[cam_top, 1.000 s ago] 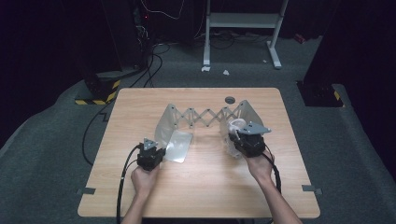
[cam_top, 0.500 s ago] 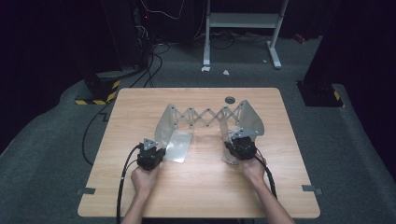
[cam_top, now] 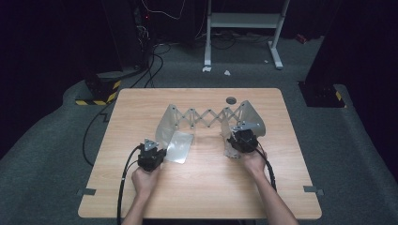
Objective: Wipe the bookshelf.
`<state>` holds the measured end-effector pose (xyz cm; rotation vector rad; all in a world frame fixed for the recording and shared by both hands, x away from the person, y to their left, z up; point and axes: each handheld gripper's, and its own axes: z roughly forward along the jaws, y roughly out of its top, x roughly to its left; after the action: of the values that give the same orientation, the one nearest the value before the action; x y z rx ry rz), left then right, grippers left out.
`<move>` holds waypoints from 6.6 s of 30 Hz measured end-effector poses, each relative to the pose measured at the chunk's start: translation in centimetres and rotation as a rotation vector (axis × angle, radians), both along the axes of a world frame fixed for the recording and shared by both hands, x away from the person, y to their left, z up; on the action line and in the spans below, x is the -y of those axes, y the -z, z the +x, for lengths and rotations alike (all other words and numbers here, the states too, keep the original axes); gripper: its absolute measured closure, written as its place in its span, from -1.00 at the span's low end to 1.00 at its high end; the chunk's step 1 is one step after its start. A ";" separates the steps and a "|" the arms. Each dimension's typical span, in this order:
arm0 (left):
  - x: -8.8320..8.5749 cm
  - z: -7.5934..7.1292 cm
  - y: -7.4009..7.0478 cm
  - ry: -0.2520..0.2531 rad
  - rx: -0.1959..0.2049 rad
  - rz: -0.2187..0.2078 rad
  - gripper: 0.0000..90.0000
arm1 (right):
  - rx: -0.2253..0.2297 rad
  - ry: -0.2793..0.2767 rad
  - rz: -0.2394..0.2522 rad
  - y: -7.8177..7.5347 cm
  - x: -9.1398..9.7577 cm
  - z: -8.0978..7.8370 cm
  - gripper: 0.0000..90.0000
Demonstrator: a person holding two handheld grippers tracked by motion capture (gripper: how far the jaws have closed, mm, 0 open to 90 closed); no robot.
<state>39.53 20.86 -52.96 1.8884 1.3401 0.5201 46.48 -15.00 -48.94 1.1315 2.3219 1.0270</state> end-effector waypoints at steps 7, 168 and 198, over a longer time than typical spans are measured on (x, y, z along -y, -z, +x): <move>0.0 0.0 0.0 0.000 0.000 0.000 0.92 | 0.074 0.001 0.035 -3.5 0.0 0.1 0.81; 0.2 -0.1 0.0 0.007 0.009 0.024 0.85 | 0.151 0.049 -0.059 -2.0 -4.6 -2.8 0.78; 0.3 0.0 0.0 0.013 0.010 0.028 0.80 | 0.253 0.083 -0.052 -5.8 -5.7 -0.6 0.78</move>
<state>39.49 20.60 -52.93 1.9133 1.3196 0.5431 45.89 -9.28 -43.13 1.0063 2.0742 1.0103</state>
